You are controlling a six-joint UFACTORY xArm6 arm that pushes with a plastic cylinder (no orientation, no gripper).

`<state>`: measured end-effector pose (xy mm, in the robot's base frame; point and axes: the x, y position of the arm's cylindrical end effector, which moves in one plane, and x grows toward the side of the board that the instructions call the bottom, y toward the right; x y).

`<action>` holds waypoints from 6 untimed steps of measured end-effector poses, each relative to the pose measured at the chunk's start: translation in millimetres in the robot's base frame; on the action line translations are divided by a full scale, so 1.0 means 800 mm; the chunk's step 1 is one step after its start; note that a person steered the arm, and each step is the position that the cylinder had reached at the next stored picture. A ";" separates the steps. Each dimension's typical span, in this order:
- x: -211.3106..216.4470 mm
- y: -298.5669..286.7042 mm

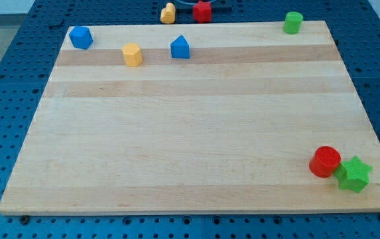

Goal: Move the green star towards bottom center

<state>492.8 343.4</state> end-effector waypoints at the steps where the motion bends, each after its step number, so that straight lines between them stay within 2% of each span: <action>1: 0.052 -0.014; 2: 0.080 -0.066; 3: 0.080 -0.137; 4: 0.083 -0.176; 6: 0.083 -0.141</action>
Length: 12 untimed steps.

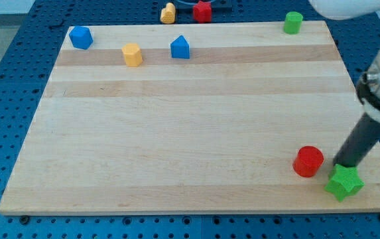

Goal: Move the green star towards bottom center

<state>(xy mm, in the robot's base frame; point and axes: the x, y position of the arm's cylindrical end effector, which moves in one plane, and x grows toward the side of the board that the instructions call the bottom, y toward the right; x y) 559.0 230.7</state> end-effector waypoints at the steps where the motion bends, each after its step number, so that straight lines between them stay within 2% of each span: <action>1: 0.008 0.033; 3: 0.053 0.052; 4: 0.064 0.026; 7: 0.052 -0.112; 9: 0.042 -0.076; 10: 0.016 -0.076; 11: -0.007 -0.107; 12: -0.007 -0.170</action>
